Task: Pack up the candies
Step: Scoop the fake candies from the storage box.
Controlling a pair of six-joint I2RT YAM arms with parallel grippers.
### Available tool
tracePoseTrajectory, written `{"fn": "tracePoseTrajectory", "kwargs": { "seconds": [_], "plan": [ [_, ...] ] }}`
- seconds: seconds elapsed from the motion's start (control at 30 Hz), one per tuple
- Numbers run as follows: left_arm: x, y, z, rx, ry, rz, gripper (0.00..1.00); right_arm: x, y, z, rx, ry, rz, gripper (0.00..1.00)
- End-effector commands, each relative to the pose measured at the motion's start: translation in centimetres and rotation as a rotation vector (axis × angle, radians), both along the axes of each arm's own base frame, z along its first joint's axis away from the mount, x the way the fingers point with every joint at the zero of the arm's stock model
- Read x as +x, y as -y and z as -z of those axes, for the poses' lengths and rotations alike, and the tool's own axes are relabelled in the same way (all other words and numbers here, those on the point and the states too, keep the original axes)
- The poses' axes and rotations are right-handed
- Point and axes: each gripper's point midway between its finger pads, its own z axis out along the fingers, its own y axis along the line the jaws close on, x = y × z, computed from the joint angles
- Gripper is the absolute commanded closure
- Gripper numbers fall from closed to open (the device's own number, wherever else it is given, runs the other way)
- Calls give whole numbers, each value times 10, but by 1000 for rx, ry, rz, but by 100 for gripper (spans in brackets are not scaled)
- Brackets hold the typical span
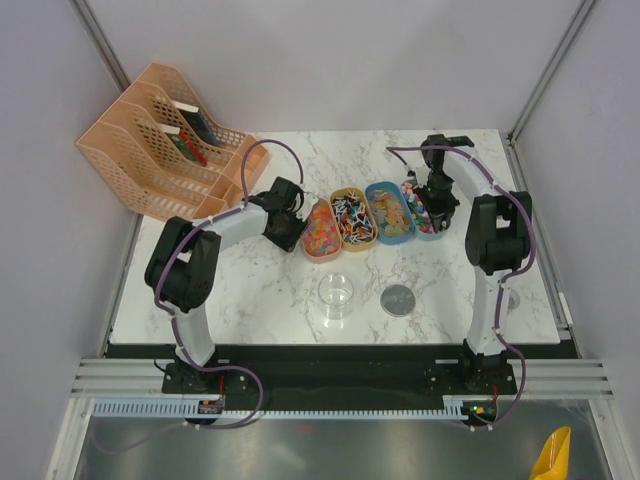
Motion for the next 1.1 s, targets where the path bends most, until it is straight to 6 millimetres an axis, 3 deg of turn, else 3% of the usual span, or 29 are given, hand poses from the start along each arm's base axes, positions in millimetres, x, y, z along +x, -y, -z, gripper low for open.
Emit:
{"fn": "tracePoseTrajectory", "kwargs": {
  "seconds": [0.0, 0.37, 0.5, 0.7, 0.9, 1.07],
  "plan": [
    [2, -2, -19, 1, 49, 4, 53, 7, -26, 15, 105, -19, -12, 100],
    [-15, -12, -14, 30, 24, 37, 53, 21, -30, 36, 190, 9, 43, 100],
    [-21, -16, -15, 37, 23, 48, 53, 36, -33, 39, 211, 96, 44, 100],
    [-17, -14, -15, 40, 30, 60, 52, 44, -33, 44, 212, 185, 43, 100],
    [-11, -17, -23, 66, 54, 71, 52, 59, -32, 34, 211, 310, 48, 100],
    [-11, -17, -26, 73, 52, 97, 53, 53, -32, 29, 218, 367, 42, 100]
  ]
}}
